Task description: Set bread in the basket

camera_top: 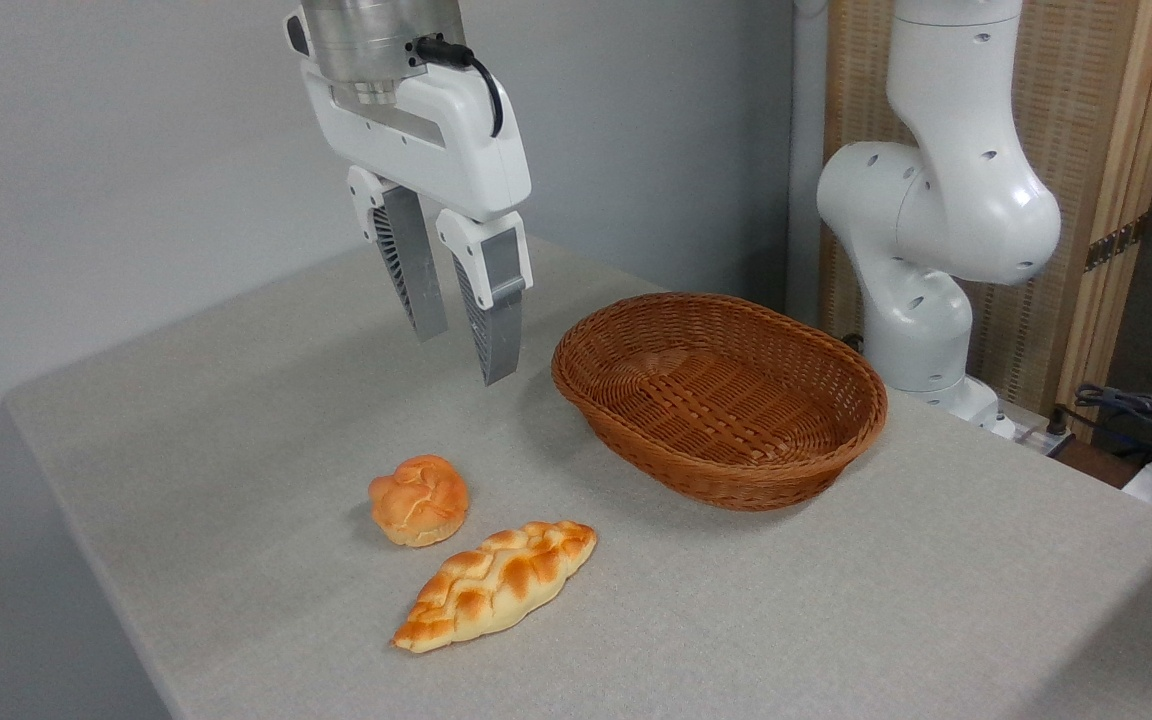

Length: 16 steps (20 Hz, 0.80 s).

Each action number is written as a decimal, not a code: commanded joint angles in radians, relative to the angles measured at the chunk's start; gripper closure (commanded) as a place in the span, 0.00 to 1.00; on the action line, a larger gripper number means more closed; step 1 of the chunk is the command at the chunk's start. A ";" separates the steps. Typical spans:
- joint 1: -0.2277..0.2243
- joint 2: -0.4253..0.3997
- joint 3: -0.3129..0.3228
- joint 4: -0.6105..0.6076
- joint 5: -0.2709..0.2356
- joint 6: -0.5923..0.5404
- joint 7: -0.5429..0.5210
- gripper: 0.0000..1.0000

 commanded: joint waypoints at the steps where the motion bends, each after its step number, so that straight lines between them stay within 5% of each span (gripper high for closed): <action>1: 0.004 -0.009 0.014 0.018 -0.001 -0.030 -0.004 0.00; 16: -0.023 0.003 0.004 0.003 -0.016 0.001 -0.009 0.00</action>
